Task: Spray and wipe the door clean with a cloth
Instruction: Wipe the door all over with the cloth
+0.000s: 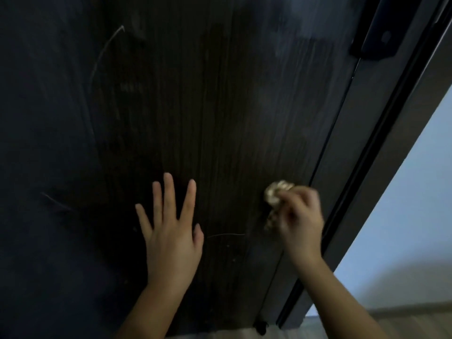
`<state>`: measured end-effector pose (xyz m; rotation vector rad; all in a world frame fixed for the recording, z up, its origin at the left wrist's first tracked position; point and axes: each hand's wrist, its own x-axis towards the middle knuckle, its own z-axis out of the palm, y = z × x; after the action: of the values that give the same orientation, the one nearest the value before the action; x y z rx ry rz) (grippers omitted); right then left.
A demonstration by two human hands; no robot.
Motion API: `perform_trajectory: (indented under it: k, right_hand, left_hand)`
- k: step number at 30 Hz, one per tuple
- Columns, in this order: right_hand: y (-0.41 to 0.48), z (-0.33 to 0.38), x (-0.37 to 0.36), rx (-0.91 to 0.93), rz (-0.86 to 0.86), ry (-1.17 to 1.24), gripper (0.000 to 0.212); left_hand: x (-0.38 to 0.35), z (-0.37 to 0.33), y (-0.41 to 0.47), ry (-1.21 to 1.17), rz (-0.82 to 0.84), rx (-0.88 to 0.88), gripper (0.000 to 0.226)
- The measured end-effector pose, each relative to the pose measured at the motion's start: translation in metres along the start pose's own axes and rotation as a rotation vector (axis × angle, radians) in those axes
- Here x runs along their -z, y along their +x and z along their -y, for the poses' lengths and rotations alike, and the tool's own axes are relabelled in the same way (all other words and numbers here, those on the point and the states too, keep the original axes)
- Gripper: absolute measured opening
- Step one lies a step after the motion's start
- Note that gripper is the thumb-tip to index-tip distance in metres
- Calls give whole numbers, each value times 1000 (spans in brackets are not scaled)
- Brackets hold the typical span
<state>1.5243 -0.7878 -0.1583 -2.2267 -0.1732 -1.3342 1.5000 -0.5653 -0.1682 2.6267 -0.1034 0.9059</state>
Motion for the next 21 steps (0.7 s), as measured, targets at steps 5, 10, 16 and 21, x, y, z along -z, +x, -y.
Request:
perform_trajectory:
  k: [5,10,16,21]
  right_hand:
    - [-20,36,-38,47,68,53,32]
    - [-62,6,-39,-6,112,80,31]
    - [-82,46,-67,61,278,59,34]
    - [-75,12,-49,-166,76,92,40]
  left_hand:
    - [-23,2,-24,-1,61,100,96]
    - [-29,13,-30,0,105,114,97]
    - [-28,17,-30,-22,73,116,91]
    - [-29,26,-34,-36,61,65,87]
